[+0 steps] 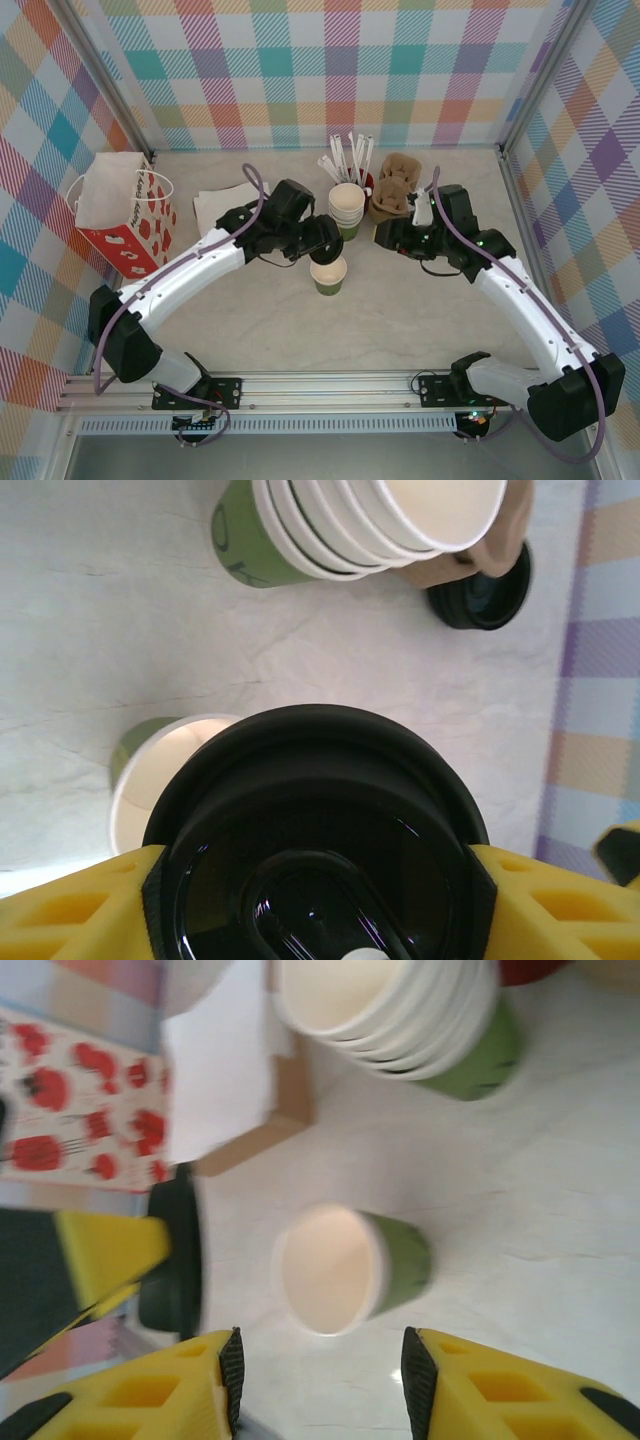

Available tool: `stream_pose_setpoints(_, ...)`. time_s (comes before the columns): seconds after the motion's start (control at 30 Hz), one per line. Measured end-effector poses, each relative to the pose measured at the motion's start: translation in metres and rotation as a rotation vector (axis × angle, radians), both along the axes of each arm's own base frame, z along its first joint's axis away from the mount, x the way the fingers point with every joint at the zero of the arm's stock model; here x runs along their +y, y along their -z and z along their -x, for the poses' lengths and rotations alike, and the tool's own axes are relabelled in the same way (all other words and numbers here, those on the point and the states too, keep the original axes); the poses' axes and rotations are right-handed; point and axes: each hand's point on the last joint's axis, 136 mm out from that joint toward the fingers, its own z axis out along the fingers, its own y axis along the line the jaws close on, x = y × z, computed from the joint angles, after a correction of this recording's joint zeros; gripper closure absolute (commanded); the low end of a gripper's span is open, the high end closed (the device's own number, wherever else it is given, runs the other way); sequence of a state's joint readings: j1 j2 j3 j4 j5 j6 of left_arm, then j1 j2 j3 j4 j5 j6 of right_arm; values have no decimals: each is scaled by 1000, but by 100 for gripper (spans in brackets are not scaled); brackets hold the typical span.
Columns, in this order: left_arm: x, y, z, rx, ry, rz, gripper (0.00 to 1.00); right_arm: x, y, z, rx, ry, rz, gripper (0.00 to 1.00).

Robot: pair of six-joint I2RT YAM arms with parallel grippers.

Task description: Pack the takeout coffee

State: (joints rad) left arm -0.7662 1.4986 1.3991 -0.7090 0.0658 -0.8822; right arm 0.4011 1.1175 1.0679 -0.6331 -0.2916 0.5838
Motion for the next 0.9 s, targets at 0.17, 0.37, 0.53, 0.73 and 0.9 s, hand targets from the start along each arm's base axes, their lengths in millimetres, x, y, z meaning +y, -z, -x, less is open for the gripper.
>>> stream_pose_setpoints(0.17, -2, 22, 7, 12, 56, -151, 42, -33, 25, 2, 35, 86, 194, 51)
stream_pose_setpoints(0.37, -2, 40, 8, 24, 93, -278, 42, -55, 43, 6, 61, 135, 318, 50)
stream_pose_setpoints(0.53, -3, 52, 7, 35, 109, -326, 42, -63, 52, 9, 82, 149, 360, 49)
stream_pose_setpoints(0.73, -4, 62, 8, 48, 126, -358, 42, -65, 53, 9, 79, 155, 369, 49)
stream_pose_setpoints(0.9, -4, 68, 8, 61, 130, -374, 42, -65, 53, 9, 80, 155, 368, 49)
